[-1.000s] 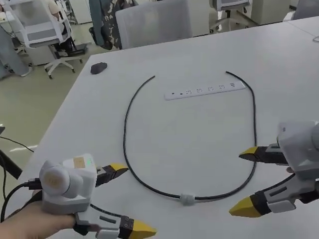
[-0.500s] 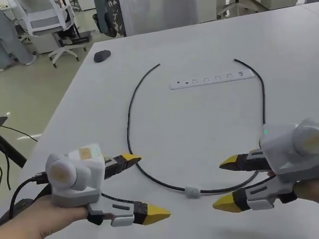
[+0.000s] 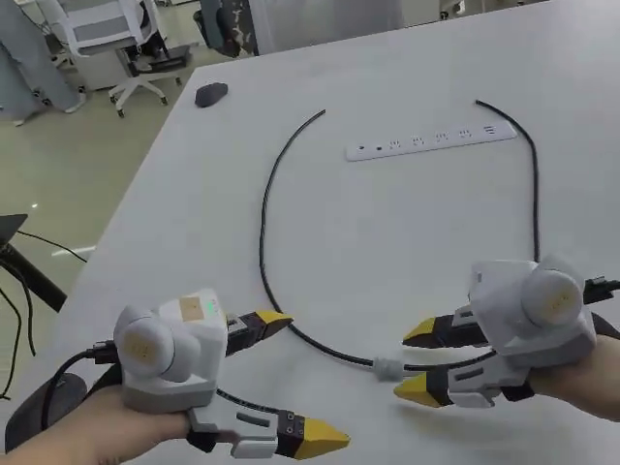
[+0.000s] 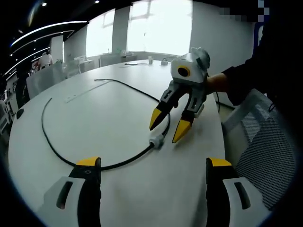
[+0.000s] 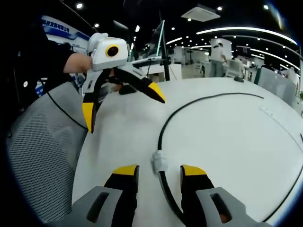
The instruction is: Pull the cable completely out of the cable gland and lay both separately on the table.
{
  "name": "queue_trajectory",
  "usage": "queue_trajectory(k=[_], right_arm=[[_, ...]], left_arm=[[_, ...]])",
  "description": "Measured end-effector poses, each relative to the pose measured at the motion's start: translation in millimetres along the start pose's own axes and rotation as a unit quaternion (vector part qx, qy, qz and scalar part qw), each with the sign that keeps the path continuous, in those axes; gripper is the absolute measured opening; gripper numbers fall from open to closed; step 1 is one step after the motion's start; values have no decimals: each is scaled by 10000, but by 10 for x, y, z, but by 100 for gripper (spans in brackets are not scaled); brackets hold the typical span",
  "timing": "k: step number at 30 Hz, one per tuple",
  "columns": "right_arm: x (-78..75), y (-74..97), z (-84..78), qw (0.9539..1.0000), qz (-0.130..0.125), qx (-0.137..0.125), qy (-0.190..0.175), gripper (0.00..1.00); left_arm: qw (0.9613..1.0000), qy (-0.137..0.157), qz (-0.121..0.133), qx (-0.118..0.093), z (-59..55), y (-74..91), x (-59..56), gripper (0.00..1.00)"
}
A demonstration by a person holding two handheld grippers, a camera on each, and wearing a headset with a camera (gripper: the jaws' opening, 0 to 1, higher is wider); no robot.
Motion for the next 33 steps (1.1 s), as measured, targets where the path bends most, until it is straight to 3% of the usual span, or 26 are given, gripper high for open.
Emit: queue_trajectory(k=[6,8,12,16,17,19,23,24,26,27,29,32,33], right_arm=[[-19,-74,-4,9999,17,-6,109,20],[-27,-112,-4,10000,31,0,-13,17],[-29,-142,-19,9999,26,46,113,8],[-19,-151,-32,10000,40,21,66,8],[-8,-143,-36,10000,40,40,31,8],[49,-101,-38,9999,144,57,-2,8],[187,99,18,9993,357,41,-37,7],[267,172,29,9984,560,62,45,7],[334,271,40,9976,666,47,178,7],[388,333,44,9962,791,15,376,7],[452,432,55,9944,788,-3,701,7],[564,547,102,9914,849,-93,994,7],[561,560,99,9900,857,-138,1113,7]], left_arm=[[9998,185,-5,-94,31,-5,-5,87],[9990,429,-80,-89,27,-21,-49,88],[9994,341,-111,-30,8,-32,-85,87],[9982,560,-100,-167,46,-30,-105,86],[9958,812,-146,-394,104,-40,-139,86],[9918,1037,-317,-675,189,-38,-210,84],[9918,1067,-390,-582,201,-57,-247,76],[9885,1256,-530,-650,232,-71,-294,75],[9824,1529,-750,-765,292,-108,-353,74],[9827,1484,-766,-798,313,-119,-356,71],[9783,1565,-965,-954,401,-165,-429,64],[9722,1669,-1393,-867,452,-246,-585,58],[9741,1540,-1432,-835,450,-277,-614,57]])
Point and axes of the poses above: the centre of the closed fingertips' face, and the gripper's own axes: y roughly backward along the fingers, x roughly to its left, z roughly out of its top, the point moved 4 cm from there along y, roughly backward along the fingers
